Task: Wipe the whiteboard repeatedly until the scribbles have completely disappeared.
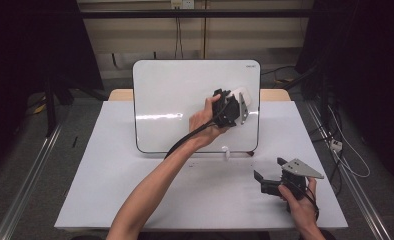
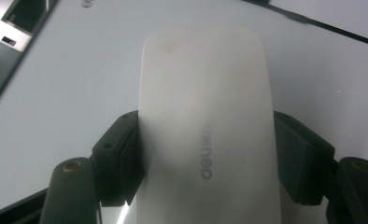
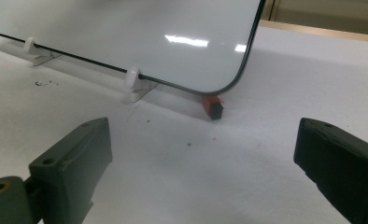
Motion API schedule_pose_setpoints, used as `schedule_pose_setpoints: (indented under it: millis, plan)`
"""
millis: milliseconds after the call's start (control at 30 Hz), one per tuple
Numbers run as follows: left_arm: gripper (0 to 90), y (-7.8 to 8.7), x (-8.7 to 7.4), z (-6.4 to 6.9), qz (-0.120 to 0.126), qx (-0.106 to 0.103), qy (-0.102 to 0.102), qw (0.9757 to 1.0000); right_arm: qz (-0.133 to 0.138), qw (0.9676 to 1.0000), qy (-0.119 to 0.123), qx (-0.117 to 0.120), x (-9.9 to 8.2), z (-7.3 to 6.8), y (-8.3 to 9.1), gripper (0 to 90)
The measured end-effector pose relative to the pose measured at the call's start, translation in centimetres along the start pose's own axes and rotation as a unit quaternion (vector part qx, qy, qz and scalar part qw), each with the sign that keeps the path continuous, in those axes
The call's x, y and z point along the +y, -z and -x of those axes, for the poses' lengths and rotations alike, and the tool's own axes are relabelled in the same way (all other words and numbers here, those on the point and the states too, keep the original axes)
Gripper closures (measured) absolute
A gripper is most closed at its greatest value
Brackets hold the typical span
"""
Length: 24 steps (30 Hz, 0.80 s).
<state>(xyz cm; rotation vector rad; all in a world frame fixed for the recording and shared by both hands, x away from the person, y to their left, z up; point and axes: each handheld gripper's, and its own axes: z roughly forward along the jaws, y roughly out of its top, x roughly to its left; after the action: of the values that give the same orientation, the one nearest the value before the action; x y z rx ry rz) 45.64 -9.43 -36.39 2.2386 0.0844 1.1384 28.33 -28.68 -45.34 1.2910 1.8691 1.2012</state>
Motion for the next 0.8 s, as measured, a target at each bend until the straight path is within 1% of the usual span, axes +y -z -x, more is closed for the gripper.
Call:
schedule_pose_setpoints:
  millis: [67, 100, 133, 167, 233, 267, 300, 333, 367, 433, 467, 533, 567, 633, 733, 767, 800]
  plan:
    - [31.1, 0.2, -0.3, 0.5, 0.001, -0.011, -0.003, 0.9999, -0.001, 1.0, 0.0, 0.0, 0.0, 0.0, 0.0, 4.5]
    - [31.1, 0.3, -0.4, 0.7, 0.005, -0.012, 0.002, 0.9999, -0.003, 1.0, -0.003, 0.0, 0.0, -0.1, 0.0, 4.5]
    - [31.1, 0.3, -0.5, 0.7, 0.01, -0.016, 0.014, 0.9997, -0.003, 1.0, -0.003, 0.0, 0.0, 0.0, 0.0, 4.5]
    - [31.2, 0.4, -0.6, 0.5, 0.01, -0.024, 0.023, 0.9994, -0.001, 1.0, 0.001, -0.001, 0.0, 0.0, 0.0, 4.5]
    - [31.2, 0.4, -0.7, 0.4, 0.014, -0.029, 0.035, 0.9988, -0.001, 1.0, 0.0, -0.002, 0.0, 0.0, 0.0, 4.5]
    - [31.2, 0.5, -0.7, 0.3, 0.018, -0.035, 0.045, 0.9982, -0.001, 1.0, 0.0, -0.002, 0.0, 0.0, 0.0, 4.5]
    - [31.2, 0.6, -0.7, 0.2, 0.021, -0.041, 0.056, 0.9973, 0.0, 1.0, 0.0, -0.003, 0.0, 0.0, 0.0, 4.5]
    - [31.2, 0.6, -0.9, 0.0, 0.028, -0.048, 0.071, 0.9959, -0.001, 1.0, 0.0, -0.003, 0.0, 0.0, 0.0, 4.5]
    - [31.2, 0.7, -1.0, -0.1, 0.033, -0.054, 0.082, 0.9946, 0.0, 1.0, 0.0, -0.004, 0.0, 0.0, 0.0, 4.5]
    - [31.2, 0.9, -1.3, -0.1, 0.038, -0.061, 0.088, 0.9935, -0.001, 1.0, -0.002, -0.004, 0.1, -0.1, 0.1, 4.5]
    - [31.2, 1.0, -1.4, 0.0, 0.039, -0.061, 0.088, 0.9935, -0.001, 1.0, -0.003, -0.005, 0.1, -0.1, 0.0, 4.5]
    - [31.2, 1.5, -1.6, -0.1, 0.052, -0.067, 0.092, 0.9921, -0.003, 1.0, -0.003, -0.005, 0.1, -0.2, 0.0, 4.5]
    - [31.2, 1.8, -1.7, -0.1, 0.058, -0.067, 0.098, 0.9912, -0.003, 1.0, -0.003, -0.006, 0.2, -0.2, 0.0, 4.5]
    - [31.2, 2.5, -1.9, -0.2, 0.065, -0.068, 0.1, 0.9905, -0.002, 1.0, 0.0, -0.007, 0.2, -0.2, -0.2, 4.5]
    - [31.2, 3.3, -2.4, -0.2, 0.065, -0.064, 0.107, 0.99, -0.005, 1.0, -0.001, -0.006, 0.1, -0.2, -0.3, 4.5]
    - [31.2, 3.5, -2.7, -0.2, 0.067, -0.066, 0.113, 0.9891, -0.005, 1.0, 0.001, -0.006, 0.1, -0.2, -0.2, 4.5]
    - [31.2, 3.8, -3.0, -0.2, 0.067, -0.064, 0.117, 0.9889, -0.003, 1.0, 0.003, -0.007, 0.1, -0.2, -0.2, 4.5]
